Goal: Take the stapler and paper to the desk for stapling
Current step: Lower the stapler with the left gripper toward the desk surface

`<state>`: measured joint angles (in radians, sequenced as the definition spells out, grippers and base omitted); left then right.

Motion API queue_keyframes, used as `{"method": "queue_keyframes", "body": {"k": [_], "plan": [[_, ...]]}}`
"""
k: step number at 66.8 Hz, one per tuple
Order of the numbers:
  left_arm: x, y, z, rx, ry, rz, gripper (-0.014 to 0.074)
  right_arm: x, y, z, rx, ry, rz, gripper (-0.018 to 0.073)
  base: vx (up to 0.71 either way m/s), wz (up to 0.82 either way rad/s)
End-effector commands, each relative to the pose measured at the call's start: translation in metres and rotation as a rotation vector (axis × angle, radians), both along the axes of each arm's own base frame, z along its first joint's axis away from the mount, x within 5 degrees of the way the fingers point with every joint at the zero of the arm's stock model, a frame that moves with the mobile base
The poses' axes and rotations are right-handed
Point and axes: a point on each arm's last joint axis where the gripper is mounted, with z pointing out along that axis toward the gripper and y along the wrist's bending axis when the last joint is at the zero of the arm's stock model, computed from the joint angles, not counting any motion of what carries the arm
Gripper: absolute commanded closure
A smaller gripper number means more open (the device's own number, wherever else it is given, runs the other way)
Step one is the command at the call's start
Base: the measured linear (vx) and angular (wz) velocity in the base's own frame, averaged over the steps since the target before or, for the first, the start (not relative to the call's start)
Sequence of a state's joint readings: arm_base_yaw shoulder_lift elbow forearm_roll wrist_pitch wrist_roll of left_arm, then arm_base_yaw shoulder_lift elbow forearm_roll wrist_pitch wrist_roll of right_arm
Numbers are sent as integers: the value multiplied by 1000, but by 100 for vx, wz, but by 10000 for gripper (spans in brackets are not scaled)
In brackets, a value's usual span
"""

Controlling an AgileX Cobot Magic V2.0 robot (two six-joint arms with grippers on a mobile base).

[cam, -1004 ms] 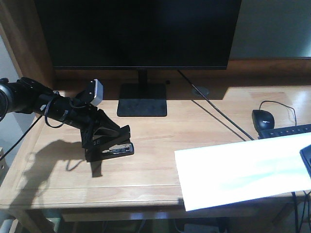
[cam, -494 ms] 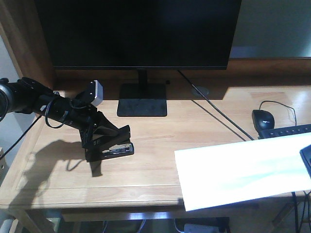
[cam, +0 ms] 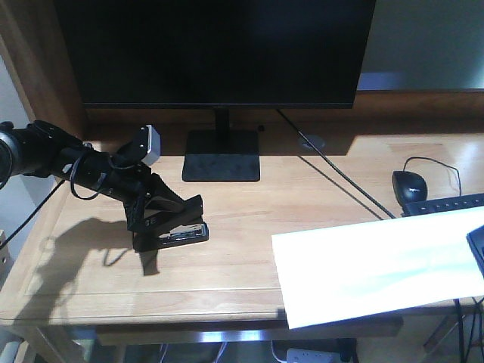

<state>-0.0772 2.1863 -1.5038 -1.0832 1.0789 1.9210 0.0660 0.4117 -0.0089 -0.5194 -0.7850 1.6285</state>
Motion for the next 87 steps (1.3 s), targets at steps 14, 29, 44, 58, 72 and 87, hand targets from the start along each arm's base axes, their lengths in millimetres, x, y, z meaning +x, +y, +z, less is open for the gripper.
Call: {"method": "queue_keyframes", "body": {"k": [14,29,44,58,72,87], "plan": [[0,-5,36,-71,-56,8,603,-1,0,14,26,-83,15,565,0,0],[0,-5,36,-71,-56,8,603,-1,0,14,26,-83,15,565,0,0],[0,-5,36,-71,-56,8,603,-1,0,14,26,-83,15,565,0,0],[0,-5,36,-71,-56,8,603,-2,0,15,36,-90,17,565,0,0],[0,-5,36,-71,-56,8,603,-2,0,16,40,-95,21,565,0,0],[0,-5,36,-71,-56,8,603,2,-6,14,81,-50,-36,565,0,0]]}}
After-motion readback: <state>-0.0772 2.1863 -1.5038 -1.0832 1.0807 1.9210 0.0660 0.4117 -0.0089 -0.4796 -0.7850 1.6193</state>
